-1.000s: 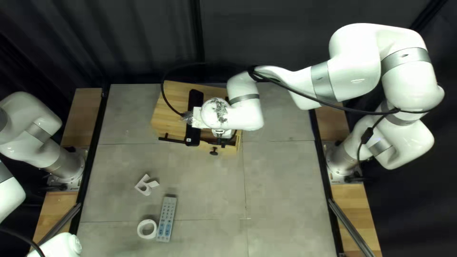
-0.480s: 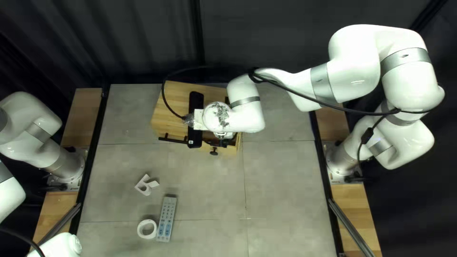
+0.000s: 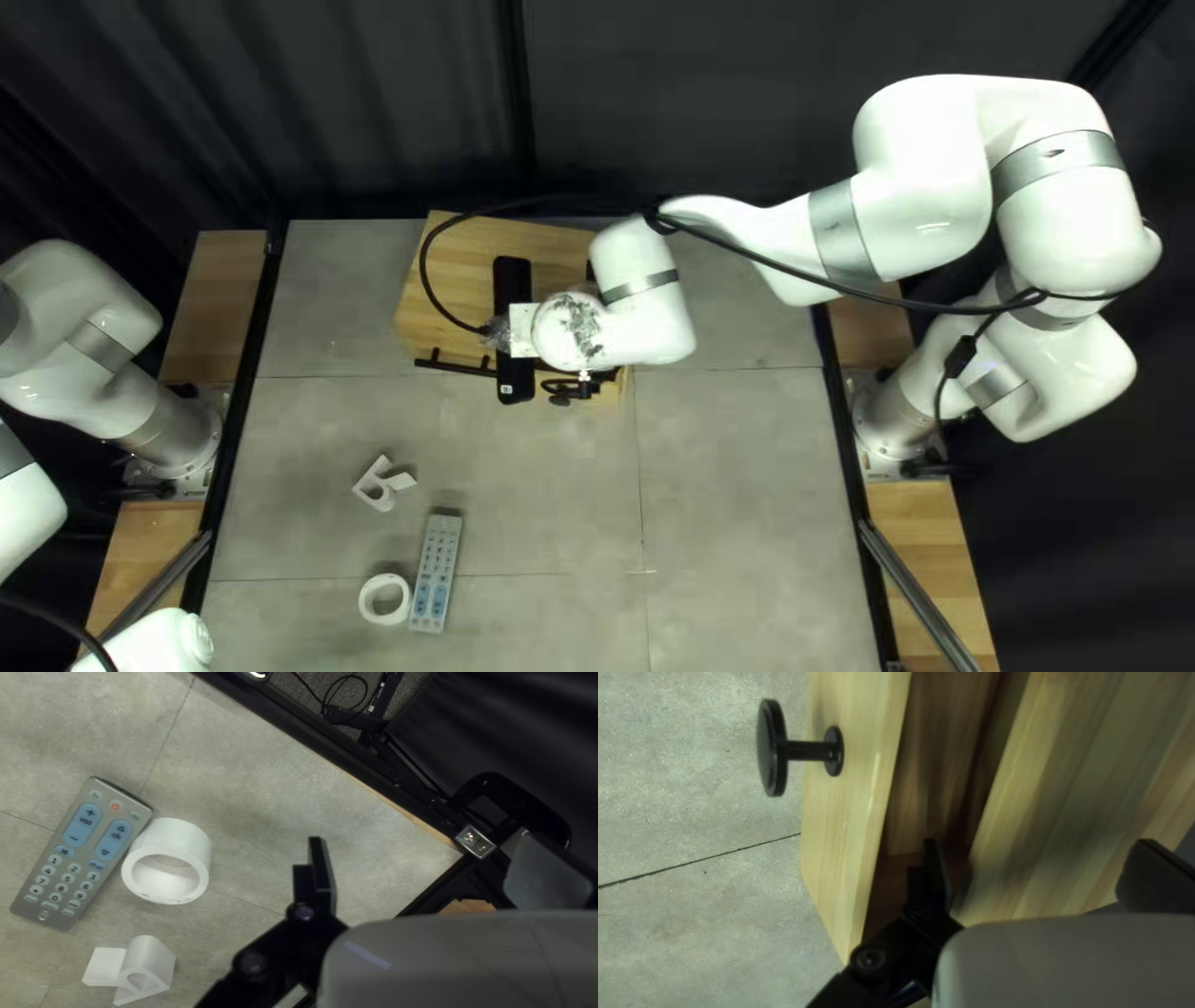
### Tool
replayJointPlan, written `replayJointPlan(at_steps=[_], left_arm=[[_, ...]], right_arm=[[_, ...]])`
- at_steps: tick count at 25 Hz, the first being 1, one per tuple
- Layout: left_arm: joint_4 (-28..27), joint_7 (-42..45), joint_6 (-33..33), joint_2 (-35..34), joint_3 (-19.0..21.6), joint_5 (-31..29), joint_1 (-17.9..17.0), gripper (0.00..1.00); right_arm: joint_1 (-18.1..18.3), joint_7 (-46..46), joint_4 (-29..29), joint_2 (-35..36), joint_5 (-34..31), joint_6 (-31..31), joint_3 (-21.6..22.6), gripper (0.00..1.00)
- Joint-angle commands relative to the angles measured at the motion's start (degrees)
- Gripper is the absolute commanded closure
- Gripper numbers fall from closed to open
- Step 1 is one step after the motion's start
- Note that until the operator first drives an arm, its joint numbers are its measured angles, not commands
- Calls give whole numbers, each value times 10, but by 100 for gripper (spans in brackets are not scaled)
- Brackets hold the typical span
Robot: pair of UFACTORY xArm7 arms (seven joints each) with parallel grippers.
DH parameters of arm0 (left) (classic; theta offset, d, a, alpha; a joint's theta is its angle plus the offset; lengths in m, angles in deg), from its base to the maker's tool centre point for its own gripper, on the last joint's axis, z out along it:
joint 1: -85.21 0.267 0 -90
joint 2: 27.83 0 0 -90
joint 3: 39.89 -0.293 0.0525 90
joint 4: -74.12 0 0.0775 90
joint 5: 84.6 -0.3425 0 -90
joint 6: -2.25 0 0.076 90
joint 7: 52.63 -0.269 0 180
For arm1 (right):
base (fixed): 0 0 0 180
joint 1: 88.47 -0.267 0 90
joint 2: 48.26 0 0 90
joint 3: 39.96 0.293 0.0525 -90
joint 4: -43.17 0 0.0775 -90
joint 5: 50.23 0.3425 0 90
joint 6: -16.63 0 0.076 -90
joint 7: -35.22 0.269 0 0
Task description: Open drawers and place objects into drawer and close
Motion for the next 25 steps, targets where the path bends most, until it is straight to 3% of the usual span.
replayJointPlan(at_steps=[1, 25], left_arm=[[0, 0, 0, 0, 0, 0, 0, 0], [0, 0, 0, 0, 0, 0, 0, 0]], right_arm=[[1, 0, -5, 3, 2, 3, 0, 0], [-2, 11, 1, -25, -29, 35, -6, 0]])
